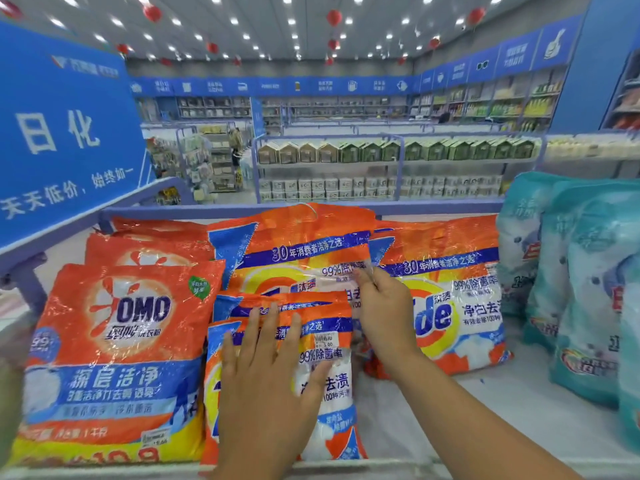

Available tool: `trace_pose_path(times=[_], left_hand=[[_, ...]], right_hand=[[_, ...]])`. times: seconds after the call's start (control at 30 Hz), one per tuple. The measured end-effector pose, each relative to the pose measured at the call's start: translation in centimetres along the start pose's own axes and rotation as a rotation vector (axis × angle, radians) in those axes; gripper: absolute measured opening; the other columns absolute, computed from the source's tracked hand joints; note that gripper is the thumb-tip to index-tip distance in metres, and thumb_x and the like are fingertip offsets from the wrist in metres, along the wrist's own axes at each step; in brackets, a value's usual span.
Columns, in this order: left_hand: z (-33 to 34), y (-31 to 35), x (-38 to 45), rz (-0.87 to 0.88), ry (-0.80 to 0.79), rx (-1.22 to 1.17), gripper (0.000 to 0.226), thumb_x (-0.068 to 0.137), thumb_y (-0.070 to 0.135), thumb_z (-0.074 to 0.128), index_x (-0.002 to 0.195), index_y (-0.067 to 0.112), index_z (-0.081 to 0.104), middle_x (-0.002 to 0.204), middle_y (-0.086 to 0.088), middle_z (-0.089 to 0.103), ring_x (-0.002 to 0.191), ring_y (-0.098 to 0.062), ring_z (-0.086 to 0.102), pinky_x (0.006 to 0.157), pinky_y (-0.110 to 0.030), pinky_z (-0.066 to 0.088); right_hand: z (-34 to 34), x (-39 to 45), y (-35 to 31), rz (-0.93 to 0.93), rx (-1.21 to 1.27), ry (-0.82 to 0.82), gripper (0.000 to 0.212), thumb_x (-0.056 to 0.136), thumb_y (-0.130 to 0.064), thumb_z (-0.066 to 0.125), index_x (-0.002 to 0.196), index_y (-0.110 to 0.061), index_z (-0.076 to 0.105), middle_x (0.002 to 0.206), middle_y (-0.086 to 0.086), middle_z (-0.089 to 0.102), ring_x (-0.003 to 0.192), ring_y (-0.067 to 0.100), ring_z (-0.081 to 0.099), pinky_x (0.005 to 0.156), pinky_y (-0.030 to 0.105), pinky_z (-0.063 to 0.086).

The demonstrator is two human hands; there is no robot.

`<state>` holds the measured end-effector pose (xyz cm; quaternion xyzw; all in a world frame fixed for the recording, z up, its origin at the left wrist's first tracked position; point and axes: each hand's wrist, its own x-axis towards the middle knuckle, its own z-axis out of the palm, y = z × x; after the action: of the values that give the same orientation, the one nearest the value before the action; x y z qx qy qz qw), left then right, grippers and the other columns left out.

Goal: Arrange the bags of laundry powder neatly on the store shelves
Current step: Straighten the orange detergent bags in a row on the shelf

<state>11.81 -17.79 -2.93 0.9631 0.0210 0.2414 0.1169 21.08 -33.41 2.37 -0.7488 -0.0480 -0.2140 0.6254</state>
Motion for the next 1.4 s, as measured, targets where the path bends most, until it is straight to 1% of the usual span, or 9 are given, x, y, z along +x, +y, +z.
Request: trace_pose_path(times=[0.1, 0.23, 0.37, 0.53, 0.67, 0.8, 1.0, 1.23, 1.4], left_hand=[[0.2, 0.2, -0.4, 0.010, 0.055, -0.020, 0.075, 0.088, 0.075, 0.038, 0.150, 0.033, 0.046, 0.163, 0.001, 0.035, 0.154, -0.023, 0.024, 0.121, -0.051, 0.011], [0.6, 0.2, -0.8, 0.017, 0.126, -0.024, 0.074, 0.086, 0.072, 0.043, 0.146, 0.030, 0.053, 0.161, 0.000, 0.039, 0.153, -0.021, 0.027, 0.123, -0.051, 0.017], [1.0, 1.4, -0.4, 0.010, 0.190, -0.094, 0.066, 0.085, 0.064, 0.046, 0.136, 0.025, 0.063, 0.155, -0.001, 0.047, 0.150, -0.025, 0.033, 0.122, -0.057, 0.021], [0.8, 8.9, 0.9, 0.093, 0.157, -0.558, 0.063, 0.090, 0.052, 0.059, 0.146, 0.027, 0.048, 0.157, 0.014, 0.039, 0.149, -0.004, 0.029, 0.121, -0.028, 0.027], [2.2, 13.7, 2.0, -0.143, -0.050, -0.814, 0.086, 0.080, 0.061, 0.070, 0.152, 0.045, 0.025, 0.159, 0.024, 0.028, 0.146, -0.005, 0.034, 0.120, -0.042, 0.034], [4.5, 15.6, 1.2, -0.235, -0.018, -0.679, 0.106, 0.077, 0.049, 0.079, 0.157, 0.037, 0.012, 0.155, 0.022, 0.019, 0.146, -0.016, 0.029, 0.119, -0.044, 0.032], [5.3, 17.0, 0.4, -0.368, -0.230, -0.873, 0.046, 0.082, 0.051, 0.074, 0.117, 0.035, 0.049, 0.104, 0.023, 0.061, 0.092, 0.008, 0.057, 0.072, -0.013, 0.042], [4.0, 16.0, 2.0, -0.266, -0.164, -0.685, 0.088, 0.062, 0.086, 0.061, 0.134, 0.041, 0.041, 0.116, 0.024, 0.065, 0.106, -0.005, 0.065, 0.094, -0.037, 0.056], [1.0, 14.2, -0.6, -0.154, -0.260, -0.655, 0.081, 0.078, 0.071, 0.067, 0.144, 0.058, 0.021, 0.133, 0.040, 0.038, 0.123, 0.017, 0.040, 0.109, -0.024, 0.036]], right_hand=[[-2.2, 0.5, -2.7, -0.176, -0.049, 0.010, 0.035, 0.100, -0.024, 0.060, 0.065, -0.027, 0.059, 0.052, -0.011, 0.048, 0.051, 0.005, 0.037, 0.051, 0.026, 0.028], [-7.3, 0.7, -2.6, -0.154, 0.020, 0.076, 0.029, 0.098, -0.029, 0.064, 0.072, -0.017, 0.067, 0.057, -0.009, 0.048, 0.057, 0.006, 0.038, 0.056, 0.029, 0.033], [-13.4, 0.8, -0.2, 0.032, 0.219, 0.212, 0.022, 0.094, -0.028, 0.068, 0.110, -0.015, 0.076, 0.112, 0.009, 0.076, 0.105, 0.018, 0.071, 0.091, 0.048, 0.057], [-19.1, 0.4, 2.5, 0.165, 0.189, 0.245, 0.015, 0.092, -0.033, 0.068, 0.085, -0.024, 0.077, 0.079, 0.008, 0.078, 0.080, 0.035, 0.074, 0.078, 0.067, 0.057], [-22.1, -0.2, 6.0, 0.266, -0.018, 0.178, 0.021, 0.094, -0.035, 0.065, 0.088, -0.017, 0.076, 0.077, 0.001, 0.079, 0.079, 0.028, 0.076, 0.081, 0.056, 0.059], [-22.6, -0.3, 7.6, 0.315, -0.080, 0.142, 0.022, 0.100, -0.033, 0.059, 0.084, -0.021, 0.070, 0.077, -0.007, 0.075, 0.082, 0.018, 0.073, 0.072, 0.033, 0.053], [-22.5, -0.4, 7.9, 0.345, 0.042, 0.208, 0.027, 0.101, -0.032, 0.057, 0.084, -0.016, 0.073, 0.074, -0.009, 0.077, 0.076, 0.014, 0.073, 0.071, 0.031, 0.055], [-21.1, -0.3, 7.2, 0.354, 0.008, 0.213, 0.032, 0.098, -0.041, 0.058, 0.091, -0.012, 0.069, 0.082, 0.007, 0.076, 0.078, 0.026, 0.072, 0.069, 0.036, 0.056], [-20.9, -0.9, 6.7, 0.279, -0.050, 0.227, 0.027, 0.095, -0.033, 0.066, 0.117, -0.020, 0.057, 0.101, 0.000, 0.071, 0.078, 0.012, 0.066, 0.060, 0.028, 0.044]])
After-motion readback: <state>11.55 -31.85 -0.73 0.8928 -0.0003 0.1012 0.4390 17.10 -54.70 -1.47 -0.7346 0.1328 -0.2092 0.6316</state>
